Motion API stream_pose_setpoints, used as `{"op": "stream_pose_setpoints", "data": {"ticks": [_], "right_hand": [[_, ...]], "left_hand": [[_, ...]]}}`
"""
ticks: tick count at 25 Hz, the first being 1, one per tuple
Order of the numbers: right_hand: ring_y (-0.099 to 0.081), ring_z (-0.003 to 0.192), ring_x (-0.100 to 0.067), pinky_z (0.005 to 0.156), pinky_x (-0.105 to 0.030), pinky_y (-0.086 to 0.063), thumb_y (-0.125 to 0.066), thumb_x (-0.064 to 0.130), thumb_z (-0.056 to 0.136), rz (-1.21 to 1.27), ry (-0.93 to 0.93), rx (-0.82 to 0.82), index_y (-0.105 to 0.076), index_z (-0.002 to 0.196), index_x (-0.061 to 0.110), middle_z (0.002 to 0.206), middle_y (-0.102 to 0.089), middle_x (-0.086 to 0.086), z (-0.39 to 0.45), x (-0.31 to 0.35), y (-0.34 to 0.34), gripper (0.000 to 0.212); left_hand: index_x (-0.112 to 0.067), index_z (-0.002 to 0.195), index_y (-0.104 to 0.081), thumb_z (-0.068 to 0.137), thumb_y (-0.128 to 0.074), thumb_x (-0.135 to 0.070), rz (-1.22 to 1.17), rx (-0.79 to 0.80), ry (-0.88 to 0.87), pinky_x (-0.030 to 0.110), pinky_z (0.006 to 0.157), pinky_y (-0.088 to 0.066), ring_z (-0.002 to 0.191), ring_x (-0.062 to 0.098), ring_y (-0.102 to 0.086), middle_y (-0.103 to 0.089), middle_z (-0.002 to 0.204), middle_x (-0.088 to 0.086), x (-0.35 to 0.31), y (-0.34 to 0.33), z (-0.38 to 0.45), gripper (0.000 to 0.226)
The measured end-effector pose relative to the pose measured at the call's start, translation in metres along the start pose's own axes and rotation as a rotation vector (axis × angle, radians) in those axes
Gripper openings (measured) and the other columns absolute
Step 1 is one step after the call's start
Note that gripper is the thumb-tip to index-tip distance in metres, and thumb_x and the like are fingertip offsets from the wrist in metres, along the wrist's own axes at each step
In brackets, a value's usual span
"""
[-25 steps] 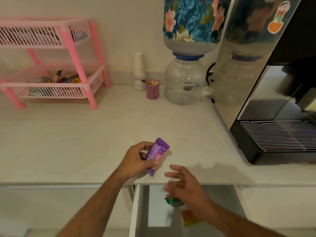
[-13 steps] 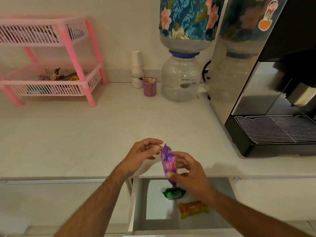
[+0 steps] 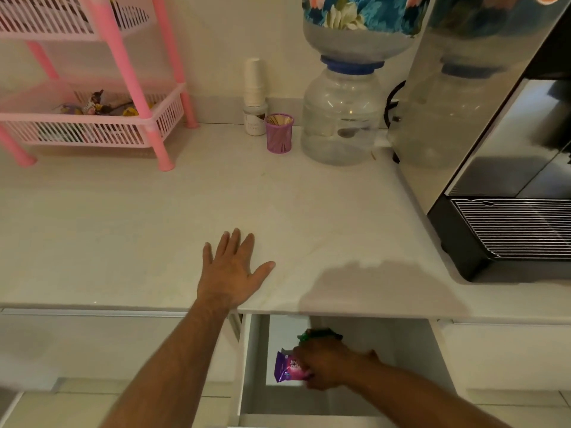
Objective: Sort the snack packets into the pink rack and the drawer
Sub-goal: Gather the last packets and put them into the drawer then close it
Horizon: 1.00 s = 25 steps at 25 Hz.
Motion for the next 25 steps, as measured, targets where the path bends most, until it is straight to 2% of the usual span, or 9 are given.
{"op": "stream_pose_setpoints", "data": {"ticks": [4, 7, 11, 14, 16, 18, 20, 25], "right_hand": [[-0.065, 0.096, -0.031, 0.082, -0.039, -0.054, -0.073, 0.014, 0.083, -0.111, -0.062, 0.060, -0.053, 0.126, 0.007, 0.110, -0.066, -0.016, 0.030, -0.012, -0.022, 0.048], [-0.066, 0.097, -0.034, 0.082, -0.042, -0.055, -0.073, 0.012, 0.082, -0.217, -0.052, 0.075, -0.055, 0.124, 0.005, 0.110, -0.067, -0.018, 0.040, -0.018, -0.036, 0.046], [-0.066, 0.092, -0.033, 0.078, -0.040, -0.052, -0.071, 0.011, 0.086, -0.278, -0.051, 0.098, -0.057, 0.116, 0.005, 0.105, -0.067, -0.018, 0.043, -0.021, -0.047, 0.034], [-0.064, 0.097, -0.034, 0.080, -0.041, -0.051, -0.071, 0.011, 0.086, -0.267, -0.020, 0.089, -0.054, 0.120, 0.005, 0.109, -0.064, -0.019, 0.036, -0.015, -0.035, 0.038], [-0.063, 0.099, -0.035, 0.082, -0.042, -0.052, -0.072, 0.012, 0.083, -0.207, 0.014, 0.029, -0.053, 0.124, 0.006, 0.114, -0.062, -0.019, 0.024, -0.005, -0.016, 0.045], [-0.063, 0.098, -0.035, 0.082, -0.043, -0.054, -0.069, 0.019, 0.085, -0.118, 0.024, -0.074, -0.054, 0.122, 0.008, 0.114, -0.063, -0.016, 0.007, 0.009, 0.007, 0.042], [-0.063, 0.099, -0.033, 0.083, -0.043, -0.054, -0.063, 0.029, 0.087, 0.010, -0.016, -0.203, -0.056, 0.119, 0.012, 0.115, -0.064, -0.012, -0.018, 0.021, 0.032, 0.038], [-0.059, 0.113, -0.018, 0.093, -0.033, -0.051, -0.055, 0.051, 0.089, 0.267, -0.152, -0.398, -0.051, 0.132, 0.027, 0.129, -0.061, 0.004, -0.087, 0.039, 0.066, 0.049]], "left_hand": [[-0.031, 0.157, -0.008, 0.082, -0.003, -0.087, 0.002, -0.011, 0.003, 0.054, 0.122, 0.003, 0.154, 0.022, 0.004, -0.002, 0.167, 0.002, 0.000, 0.001, -0.002, 0.094], [-0.031, 0.157, -0.009, 0.083, -0.004, -0.087, 0.003, -0.016, 0.008, 0.054, 0.122, 0.003, 0.154, 0.022, 0.003, -0.002, 0.167, 0.002, 0.000, 0.000, -0.001, 0.093], [-0.032, 0.157, -0.008, 0.083, -0.004, -0.087, 0.011, -0.019, 0.008, 0.054, 0.122, 0.003, 0.154, 0.022, 0.004, -0.001, 0.167, 0.002, 0.001, -0.001, -0.001, 0.092], [-0.032, 0.157, -0.009, 0.083, -0.004, -0.086, 0.010, -0.024, 0.006, 0.054, 0.122, 0.003, 0.154, 0.023, 0.003, -0.002, 0.167, 0.002, 0.002, 0.000, 0.000, 0.092], [-0.032, 0.157, -0.008, 0.083, -0.002, -0.086, 0.019, -0.018, 0.002, 0.054, 0.122, 0.002, 0.154, 0.023, 0.003, -0.002, 0.167, 0.002, 0.001, 0.000, -0.001, 0.092], [-0.031, 0.157, -0.008, 0.084, -0.002, -0.085, 0.017, -0.012, -0.001, 0.054, 0.122, 0.002, 0.154, 0.022, 0.003, -0.002, 0.167, 0.002, 0.000, 0.001, -0.001, 0.091], [-0.030, 0.157, -0.008, 0.086, -0.004, -0.084, 0.018, -0.003, -0.001, 0.054, 0.122, 0.001, 0.154, 0.023, 0.004, -0.002, 0.167, 0.003, -0.002, 0.003, -0.003, 0.090], [-0.029, 0.158, 0.000, 0.088, 0.000, -0.079, 0.044, 0.051, 0.020, 0.055, 0.122, 0.002, 0.153, 0.024, 0.008, 0.005, 0.167, 0.004, -0.006, 0.002, -0.012, 0.086]]}}
Point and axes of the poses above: each hand's wrist, its own z-axis towards the middle knuckle, its own y-axis out of the back of the hand, x = y × z, the point moved 8 cm from there along z, towards the middle knuckle
